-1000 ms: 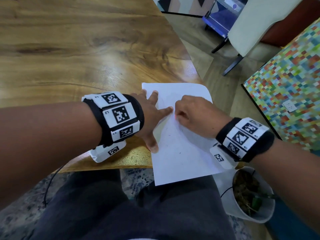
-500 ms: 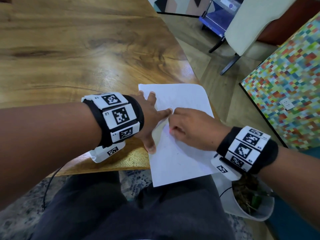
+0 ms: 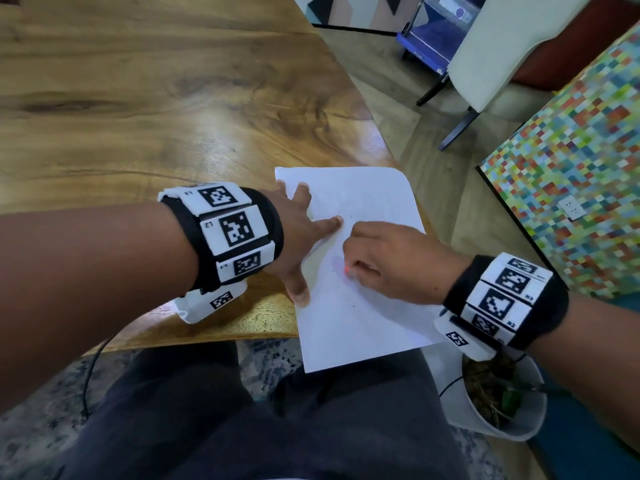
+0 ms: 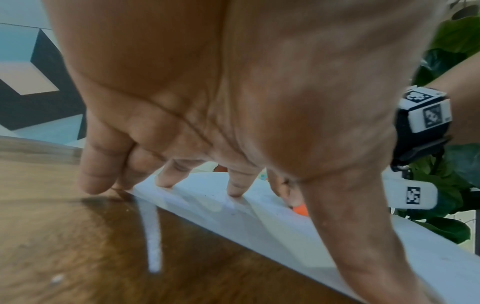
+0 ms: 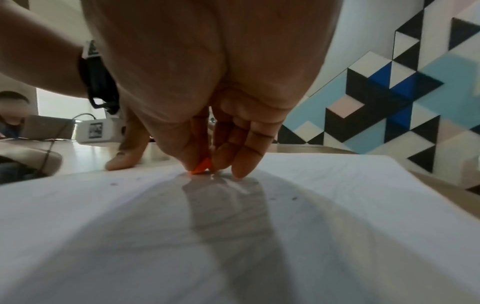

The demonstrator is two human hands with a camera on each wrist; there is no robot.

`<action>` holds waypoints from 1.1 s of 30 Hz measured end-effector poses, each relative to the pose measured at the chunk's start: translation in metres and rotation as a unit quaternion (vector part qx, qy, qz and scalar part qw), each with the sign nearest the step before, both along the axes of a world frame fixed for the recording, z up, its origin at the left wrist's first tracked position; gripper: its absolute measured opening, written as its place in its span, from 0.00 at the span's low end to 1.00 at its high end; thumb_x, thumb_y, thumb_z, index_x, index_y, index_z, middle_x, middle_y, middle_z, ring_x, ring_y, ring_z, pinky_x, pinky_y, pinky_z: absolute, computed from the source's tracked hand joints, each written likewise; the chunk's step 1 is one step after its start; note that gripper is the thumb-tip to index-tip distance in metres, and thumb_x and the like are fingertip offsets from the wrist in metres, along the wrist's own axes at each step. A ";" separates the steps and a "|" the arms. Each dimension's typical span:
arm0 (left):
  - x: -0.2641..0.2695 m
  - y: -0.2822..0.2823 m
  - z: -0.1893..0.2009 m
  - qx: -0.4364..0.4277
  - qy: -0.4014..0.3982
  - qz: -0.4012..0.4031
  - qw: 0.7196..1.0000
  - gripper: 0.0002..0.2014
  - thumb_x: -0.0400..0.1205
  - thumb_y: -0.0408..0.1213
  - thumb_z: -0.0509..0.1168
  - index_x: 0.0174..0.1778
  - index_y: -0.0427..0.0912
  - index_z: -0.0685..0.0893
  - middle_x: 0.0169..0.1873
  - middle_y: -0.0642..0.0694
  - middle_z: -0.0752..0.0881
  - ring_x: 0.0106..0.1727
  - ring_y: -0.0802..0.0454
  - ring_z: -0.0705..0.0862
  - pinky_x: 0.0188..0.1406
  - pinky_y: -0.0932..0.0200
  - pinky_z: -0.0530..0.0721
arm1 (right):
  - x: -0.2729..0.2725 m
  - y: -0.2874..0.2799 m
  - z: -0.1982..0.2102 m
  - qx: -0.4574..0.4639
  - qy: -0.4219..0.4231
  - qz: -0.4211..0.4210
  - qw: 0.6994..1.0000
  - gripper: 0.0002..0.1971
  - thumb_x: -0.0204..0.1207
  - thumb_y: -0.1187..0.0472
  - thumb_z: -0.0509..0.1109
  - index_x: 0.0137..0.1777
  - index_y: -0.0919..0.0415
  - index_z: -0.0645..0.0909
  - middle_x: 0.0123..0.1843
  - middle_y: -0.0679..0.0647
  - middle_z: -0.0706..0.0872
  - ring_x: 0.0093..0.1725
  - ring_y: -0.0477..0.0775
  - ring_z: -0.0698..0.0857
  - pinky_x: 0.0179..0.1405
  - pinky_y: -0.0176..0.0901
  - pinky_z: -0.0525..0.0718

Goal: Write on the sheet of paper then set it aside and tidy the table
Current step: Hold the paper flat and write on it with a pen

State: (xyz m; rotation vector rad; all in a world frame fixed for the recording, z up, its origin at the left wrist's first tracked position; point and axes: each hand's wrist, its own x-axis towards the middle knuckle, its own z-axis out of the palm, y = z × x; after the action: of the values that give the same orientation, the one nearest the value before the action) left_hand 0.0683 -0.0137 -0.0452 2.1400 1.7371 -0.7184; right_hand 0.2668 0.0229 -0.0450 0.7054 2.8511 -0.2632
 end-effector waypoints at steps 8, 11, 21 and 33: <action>0.000 0.001 0.002 -0.002 -0.004 0.000 1.000 0.68 0.59 0.79 0.74 0.84 0.73 0.32 0.87 0.30 0.35 0.85 0.18 0.47 0.72 0.30 0.74 | 0.001 0.052 -0.003 0.063 0.010 -0.126 0.990 0.05 0.76 0.59 0.61 0.40 0.53 0.76 0.42 0.49 0.78 0.41 0.56 0.80 0.43 0.57 0.82; 0.002 0.003 0.003 -0.007 0.000 0.004 1.000 0.69 0.59 0.78 0.75 0.83 0.74 0.31 0.87 0.29 0.36 0.85 0.18 0.49 0.71 0.30 0.75 | 0.005 0.024 -0.001 0.022 0.020 -0.045 0.999 0.09 0.76 0.53 0.58 0.40 0.53 0.77 0.41 0.47 0.78 0.41 0.54 0.80 0.39 0.54 0.82; 0.002 0.002 0.003 -0.005 0.002 0.000 1.000 0.68 0.59 0.78 0.75 0.84 0.74 0.33 0.86 0.29 0.36 0.85 0.17 0.48 0.72 0.29 0.74 | 0.002 0.052 -0.001 0.067 0.021 -0.123 0.990 0.04 0.75 0.60 0.62 0.39 0.54 0.75 0.41 0.49 0.78 0.39 0.55 0.79 0.40 0.56 0.82; -0.010 0.002 0.008 -0.013 -0.014 0.004 1.000 0.67 0.59 0.80 0.73 0.86 0.71 0.37 0.89 0.37 0.43 0.88 0.29 0.51 0.79 0.30 0.68 | -0.005 0.056 0.001 0.093 0.037 -0.199 0.975 0.05 0.76 0.59 0.61 0.38 0.54 0.73 0.41 0.48 0.78 0.40 0.57 0.81 0.39 0.54 0.83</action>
State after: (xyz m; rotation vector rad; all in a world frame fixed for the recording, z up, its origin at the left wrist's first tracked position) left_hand 0.0582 -0.0113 -0.0376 2.1143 1.7129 -0.7016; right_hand 0.2622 0.0793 -0.0436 1.3345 2.8022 -0.0764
